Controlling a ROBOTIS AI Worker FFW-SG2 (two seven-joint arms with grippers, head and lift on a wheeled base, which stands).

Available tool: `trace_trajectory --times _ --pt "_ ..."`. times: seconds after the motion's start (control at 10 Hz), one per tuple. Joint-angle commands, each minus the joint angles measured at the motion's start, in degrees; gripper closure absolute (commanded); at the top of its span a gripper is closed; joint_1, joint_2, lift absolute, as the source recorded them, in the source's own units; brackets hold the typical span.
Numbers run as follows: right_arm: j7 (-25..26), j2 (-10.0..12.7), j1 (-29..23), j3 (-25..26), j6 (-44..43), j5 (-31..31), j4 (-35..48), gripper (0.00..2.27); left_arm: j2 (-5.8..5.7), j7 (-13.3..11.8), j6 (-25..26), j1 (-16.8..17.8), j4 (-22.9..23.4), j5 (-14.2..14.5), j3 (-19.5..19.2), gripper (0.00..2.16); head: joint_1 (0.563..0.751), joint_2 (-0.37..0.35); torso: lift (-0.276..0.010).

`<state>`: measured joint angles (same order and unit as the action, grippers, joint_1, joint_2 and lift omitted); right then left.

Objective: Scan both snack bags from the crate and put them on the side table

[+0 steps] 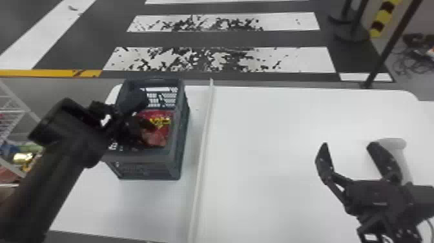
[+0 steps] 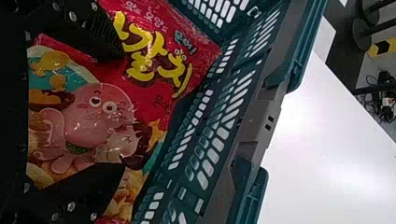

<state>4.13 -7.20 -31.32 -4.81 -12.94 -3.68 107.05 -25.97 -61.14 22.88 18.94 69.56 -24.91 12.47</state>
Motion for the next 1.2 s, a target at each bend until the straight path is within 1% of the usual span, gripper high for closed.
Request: trace_trajectory --times 0.0,0.1,0.2,0.3,0.4,0.5,0.6,0.7,0.8,0.9,1.0,1.1 --pt "0.0 0.0 0.1 -0.1 0.2 0.0 -0.2 0.07 0.04 -1.4 -0.1 0.7 -1.3 0.2 -0.1 0.56 0.695 0.106 -0.087" --pt "0.0 0.0 0.1 -0.2 0.2 0.0 -0.2 0.07 0.13 -2.1 0.1 0.7 -1.4 0.8 -0.3 1.07 0.695 0.108 -0.087" --pt "0.0 0.1 0.1 -0.1 0.2 0.0 -0.2 0.07 0.22 -2.3 0.1 0.7 -1.4 1.4 -0.7 1.41 0.695 0.107 -0.087" --pt "0.0 0.1 0.1 -0.2 0.4 0.0 -0.2 0.07 0.22 -4.2 0.1 0.8 -1.3 2.1 -1.3 1.42 0.695 0.106 -0.087" --pt "0.0 0.1 0.1 -0.1 0.4 -0.1 -0.3 0.07 0.31 -4.1 -0.2 0.1 -0.6 3.6 -3.8 1.99 0.695 0.103 -0.087" --pt "0.0 0.1 0.1 -0.2 0.8 0.0 -0.3 0.07 0.22 -4.2 -0.9 -1.1 -0.2 5.6 -6.2 2.13 0.695 0.103 -0.087" --pt "0.0 0.1 0.1 -0.2 0.9 -0.1 -0.3 0.07 0.04 -5.7 -2.0 -1.8 0.7 7.0 -7.8 2.13 0.695 0.109 -0.087" --pt "0.0 0.1 0.0 -0.2 0.9 -0.1 -0.3 0.07 -0.13 -6.7 -2.5 -2.6 1.5 9.8 -11.0 2.13 0.695 0.108 -0.087" --pt "0.0 0.1 0.1 -0.3 1.1 -0.1 -0.3 0.07 -0.57 -7.8 -2.7 -3.2 2.6 13.5 -14.0 2.13 0.695 0.109 -0.087" --pt "0.0 0.2 0.1 -0.4 1.1 -0.1 -0.3 0.07 -1.27 -9.2 -2.7 -3.3 2.9 16.3 -15.6 2.13 0.695 0.116 -0.087" --pt "0.0 0.2 0.1 -0.4 1.3 -0.1 -0.3 0.07 -1.89 -10.0 -2.9 -3.6 3.0 18.5 -17.3 2.13 0.695 0.125 -0.087" --pt "0.0 0.3 0.1 -0.4 1.6 -0.1 -0.3 0.07 -2.15 -10.6 -3.4 -4.1 2.9 21.1 -19.9 2.13 0.695 0.135 -0.087"
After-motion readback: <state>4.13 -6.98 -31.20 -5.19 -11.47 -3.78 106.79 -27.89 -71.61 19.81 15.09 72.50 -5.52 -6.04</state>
